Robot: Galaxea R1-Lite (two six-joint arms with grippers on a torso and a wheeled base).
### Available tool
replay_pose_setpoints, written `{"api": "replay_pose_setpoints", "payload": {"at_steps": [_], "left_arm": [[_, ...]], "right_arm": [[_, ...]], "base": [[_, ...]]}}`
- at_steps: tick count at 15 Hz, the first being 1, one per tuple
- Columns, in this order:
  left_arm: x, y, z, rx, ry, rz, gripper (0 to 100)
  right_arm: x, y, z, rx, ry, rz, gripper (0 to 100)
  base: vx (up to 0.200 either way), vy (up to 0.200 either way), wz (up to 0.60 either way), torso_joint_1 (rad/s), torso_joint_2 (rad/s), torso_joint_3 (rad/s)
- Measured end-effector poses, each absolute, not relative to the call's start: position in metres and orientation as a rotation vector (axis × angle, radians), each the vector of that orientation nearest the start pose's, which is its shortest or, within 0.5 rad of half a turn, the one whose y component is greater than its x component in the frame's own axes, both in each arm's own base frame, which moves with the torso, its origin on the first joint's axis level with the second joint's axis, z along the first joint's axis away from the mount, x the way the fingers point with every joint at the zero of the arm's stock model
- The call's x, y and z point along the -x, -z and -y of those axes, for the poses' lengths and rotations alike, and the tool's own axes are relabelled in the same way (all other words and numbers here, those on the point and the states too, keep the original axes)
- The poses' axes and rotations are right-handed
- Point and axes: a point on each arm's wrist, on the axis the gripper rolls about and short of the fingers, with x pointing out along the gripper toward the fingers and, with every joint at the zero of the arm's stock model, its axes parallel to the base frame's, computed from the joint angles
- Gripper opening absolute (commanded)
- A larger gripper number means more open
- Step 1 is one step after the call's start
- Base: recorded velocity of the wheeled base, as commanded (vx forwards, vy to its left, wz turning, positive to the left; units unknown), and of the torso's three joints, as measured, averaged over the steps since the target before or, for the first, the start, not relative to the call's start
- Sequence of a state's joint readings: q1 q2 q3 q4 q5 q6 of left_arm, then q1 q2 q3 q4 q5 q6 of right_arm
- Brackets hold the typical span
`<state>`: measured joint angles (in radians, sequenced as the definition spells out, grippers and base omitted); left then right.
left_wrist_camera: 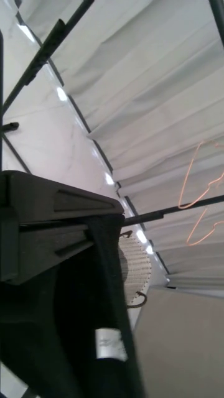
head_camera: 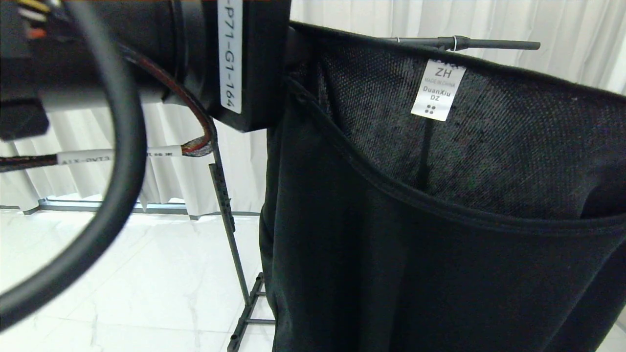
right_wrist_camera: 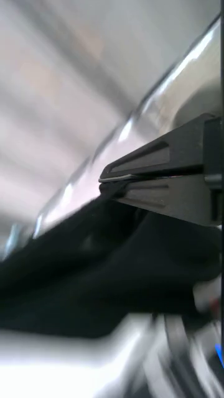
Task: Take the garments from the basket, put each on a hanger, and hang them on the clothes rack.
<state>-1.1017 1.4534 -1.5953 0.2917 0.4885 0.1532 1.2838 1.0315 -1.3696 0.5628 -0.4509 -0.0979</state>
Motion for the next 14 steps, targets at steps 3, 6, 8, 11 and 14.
{"api": "replay_pose_setpoints", "payload": {"at_steps": [3,6,8,11,14], "left_arm": [[-0.114,-0.381,0.199,-0.261,0.617,-0.066,0],[-0.116,-0.380,0.197,-0.264,0.603,-0.069,0],[-0.116,-0.380,0.195,-0.254,0.597,-0.071,0],[-0.109,-0.375,0.178,-0.260,0.585,-0.119,0],[-0.095,-0.366,0.151,-0.246,0.573,-0.237,0]], "right_arm": [[-0.023,-0.360,-0.084,0.244,-1.053,-0.136,0],[-0.018,-0.358,-0.096,0.246,-1.143,-0.153,0],[-0.018,-0.354,-0.102,0.265,-1.147,-0.167,0],[-0.028,-0.351,-0.102,0.283,-1.003,-0.174,0],[-0.049,-0.360,-0.109,0.228,-0.754,-0.108,0]], "base": [[0.000,0.000,0.00,0.000,0.00,0.000],[0.000,0.000,0.00,0.000,0.00,0.000],[0.000,0.000,0.00,0.000,0.00,0.000],[0.000,0.000,0.00,0.000,0.00,0.000],[0.000,0.000,0.00,0.000,0.00,0.000]]}}
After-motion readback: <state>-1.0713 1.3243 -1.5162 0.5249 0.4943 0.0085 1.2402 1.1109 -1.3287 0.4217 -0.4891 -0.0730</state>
